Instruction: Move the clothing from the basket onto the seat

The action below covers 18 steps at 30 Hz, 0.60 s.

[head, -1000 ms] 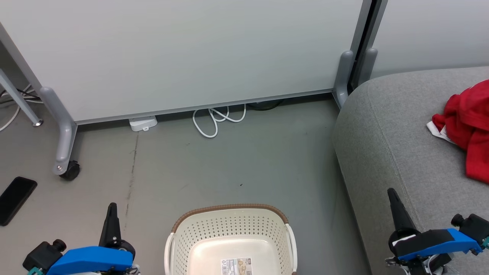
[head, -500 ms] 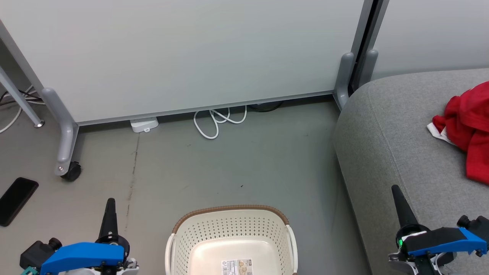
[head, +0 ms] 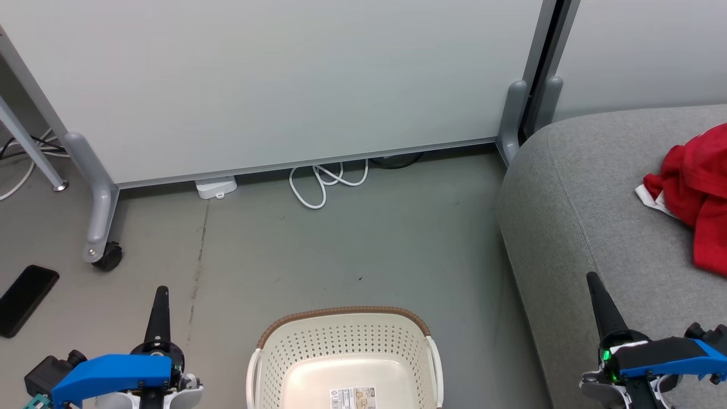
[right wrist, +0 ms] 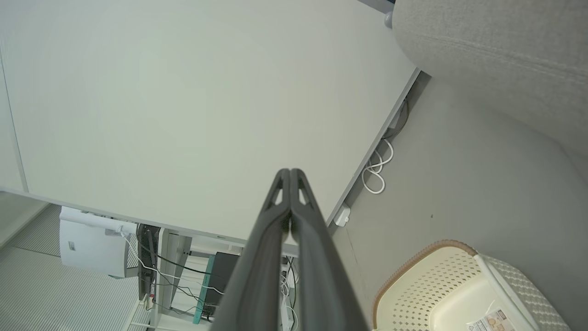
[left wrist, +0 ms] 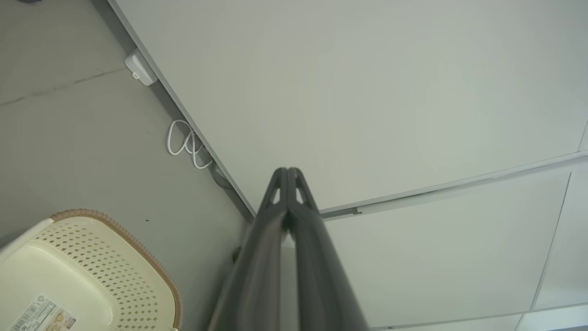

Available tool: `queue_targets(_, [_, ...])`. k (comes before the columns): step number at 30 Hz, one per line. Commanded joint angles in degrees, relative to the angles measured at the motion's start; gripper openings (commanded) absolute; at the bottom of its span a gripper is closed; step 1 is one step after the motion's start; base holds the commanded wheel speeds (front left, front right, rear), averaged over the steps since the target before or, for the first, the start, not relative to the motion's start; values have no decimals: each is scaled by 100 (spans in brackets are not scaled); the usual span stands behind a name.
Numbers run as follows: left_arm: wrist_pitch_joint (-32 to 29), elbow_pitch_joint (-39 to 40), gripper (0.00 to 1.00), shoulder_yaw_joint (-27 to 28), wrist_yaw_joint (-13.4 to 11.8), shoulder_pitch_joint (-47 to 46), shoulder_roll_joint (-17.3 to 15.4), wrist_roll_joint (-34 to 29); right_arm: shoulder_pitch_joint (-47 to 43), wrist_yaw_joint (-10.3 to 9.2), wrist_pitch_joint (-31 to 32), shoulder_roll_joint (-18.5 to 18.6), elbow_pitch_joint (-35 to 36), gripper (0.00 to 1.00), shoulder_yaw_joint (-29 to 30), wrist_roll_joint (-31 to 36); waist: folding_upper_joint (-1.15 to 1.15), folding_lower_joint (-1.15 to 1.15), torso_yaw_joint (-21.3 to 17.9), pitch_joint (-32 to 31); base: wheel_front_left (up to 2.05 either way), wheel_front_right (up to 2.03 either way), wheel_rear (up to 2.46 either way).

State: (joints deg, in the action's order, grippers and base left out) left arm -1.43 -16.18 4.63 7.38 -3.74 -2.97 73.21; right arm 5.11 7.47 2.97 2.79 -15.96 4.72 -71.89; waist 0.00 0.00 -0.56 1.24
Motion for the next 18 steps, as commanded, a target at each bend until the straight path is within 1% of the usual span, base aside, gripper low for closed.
queue_targets(1, [-26, 62, 0, 30, 13, -123, -7, 108, 123, 3, 31, 13, 70, 0, 24, -134, 0, 0, 1, -2, 0, 0, 0])
queue_targets(18, [-247, 134, 0, 110, 16, -194, 1, 882, 135, 4, 172, 15, 131, 0, 94, -950, 0, 0, 22, -42, 0, 0, 0])
